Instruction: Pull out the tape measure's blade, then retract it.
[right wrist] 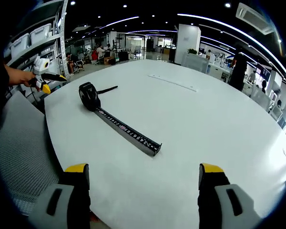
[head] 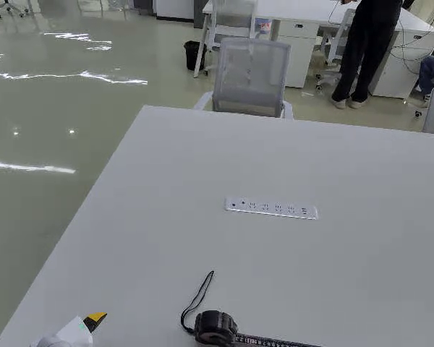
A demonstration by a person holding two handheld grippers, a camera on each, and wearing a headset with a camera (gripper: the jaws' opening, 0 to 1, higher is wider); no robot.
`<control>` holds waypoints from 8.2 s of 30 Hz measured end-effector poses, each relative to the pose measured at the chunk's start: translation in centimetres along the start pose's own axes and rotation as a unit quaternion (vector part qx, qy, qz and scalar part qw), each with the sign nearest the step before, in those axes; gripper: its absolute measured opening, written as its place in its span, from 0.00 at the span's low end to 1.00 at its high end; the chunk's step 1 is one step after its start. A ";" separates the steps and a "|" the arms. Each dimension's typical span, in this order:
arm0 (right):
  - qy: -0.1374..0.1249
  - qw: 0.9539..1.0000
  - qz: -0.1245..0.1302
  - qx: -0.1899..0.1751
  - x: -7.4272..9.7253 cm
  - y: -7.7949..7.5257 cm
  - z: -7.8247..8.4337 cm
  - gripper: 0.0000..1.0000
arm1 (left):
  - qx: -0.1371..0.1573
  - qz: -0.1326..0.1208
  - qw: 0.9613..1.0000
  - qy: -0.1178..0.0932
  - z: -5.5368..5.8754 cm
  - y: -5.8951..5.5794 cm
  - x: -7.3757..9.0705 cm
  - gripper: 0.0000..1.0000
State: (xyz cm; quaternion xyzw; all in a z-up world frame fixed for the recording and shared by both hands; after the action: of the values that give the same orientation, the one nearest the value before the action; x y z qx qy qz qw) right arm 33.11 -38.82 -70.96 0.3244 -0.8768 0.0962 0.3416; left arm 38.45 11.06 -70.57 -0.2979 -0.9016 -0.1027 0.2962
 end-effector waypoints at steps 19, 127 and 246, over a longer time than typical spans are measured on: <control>-0.035 0.999 0.017 -0.026 3.5 1.9 1.3 1.00 | 0.028 -0.022 0.999 -0.027 0.5 0.9 4.3 0.99; -0.018 1.000 0.008 -0.013 3.5 0.3 2.5 0.92 | 0.083 -0.043 0.996 -0.004 -6.8 -6.0 0.2 0.99; 0.123 0.979 -0.099 0.132 -8.3 -4.3 -1.1 0.23 | 0.176 -0.147 0.973 0.026 -8.2 -11.2 -13.0 0.93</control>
State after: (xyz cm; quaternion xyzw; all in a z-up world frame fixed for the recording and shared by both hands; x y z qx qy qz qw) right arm 41.05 -37.55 -75.84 0.4372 -0.7716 0.2161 0.4084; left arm 44.05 -7.03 -71.83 -0.1025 -0.9314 0.0076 0.3491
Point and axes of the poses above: the centre of the closed fingertips' face, and the gripper's own axes: x roughly backward along the fingers, y roughly to its left, z roughly out of its underside, the point moved 6 cm from there along x, roughly backward along the fingers, and after that the axes turned 9 degrees about -z, right-handed, at the moved point
